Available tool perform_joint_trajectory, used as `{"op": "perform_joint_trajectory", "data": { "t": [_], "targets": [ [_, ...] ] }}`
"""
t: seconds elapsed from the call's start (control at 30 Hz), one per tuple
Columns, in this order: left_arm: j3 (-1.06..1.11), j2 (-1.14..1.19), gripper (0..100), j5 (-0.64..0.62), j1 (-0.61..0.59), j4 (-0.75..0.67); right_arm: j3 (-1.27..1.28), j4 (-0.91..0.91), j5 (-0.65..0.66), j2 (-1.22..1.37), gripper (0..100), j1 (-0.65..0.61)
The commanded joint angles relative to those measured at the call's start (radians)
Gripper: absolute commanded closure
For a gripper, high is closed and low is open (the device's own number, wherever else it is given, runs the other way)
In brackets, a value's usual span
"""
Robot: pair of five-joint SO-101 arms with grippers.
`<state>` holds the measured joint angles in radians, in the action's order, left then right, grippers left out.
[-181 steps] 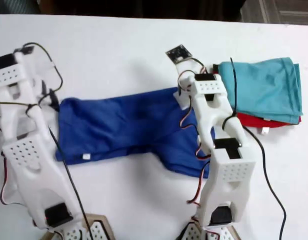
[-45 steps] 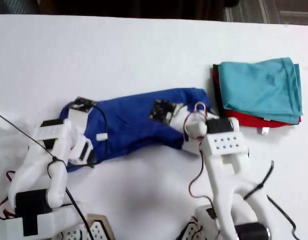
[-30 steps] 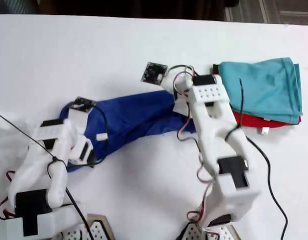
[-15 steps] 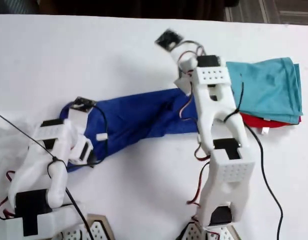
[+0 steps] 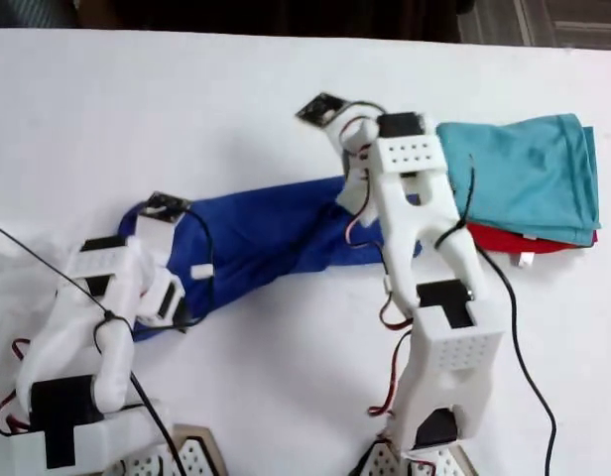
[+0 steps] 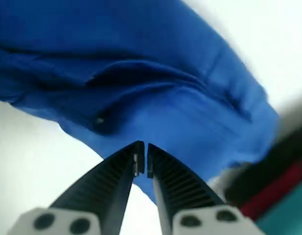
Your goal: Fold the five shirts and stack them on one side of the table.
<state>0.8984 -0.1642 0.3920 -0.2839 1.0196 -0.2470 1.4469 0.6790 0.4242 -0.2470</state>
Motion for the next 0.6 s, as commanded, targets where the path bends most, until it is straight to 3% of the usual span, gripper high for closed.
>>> {"op": "perform_joint_trajectory", "data": {
  "t": [0.0,0.27,0.43,0.57],
  "targets": [
    [0.002,0.003,78,-0.002,0.012,-0.043,0.048,-0.104,-0.071,-0.070,98.0,-0.050],
    [0.002,0.003,78,0.000,0.012,-0.043,0.057,-0.254,-0.169,-0.001,98.0,-0.193],
    [0.002,0.003,78,0.000,0.012,-0.043,0.055,-0.354,-0.184,0.082,98.0,-0.197],
    [0.002,0.003,78,0.000,0.012,-0.043,0.049,-0.306,-0.184,0.056,98.0,-0.183]
  ]
}}
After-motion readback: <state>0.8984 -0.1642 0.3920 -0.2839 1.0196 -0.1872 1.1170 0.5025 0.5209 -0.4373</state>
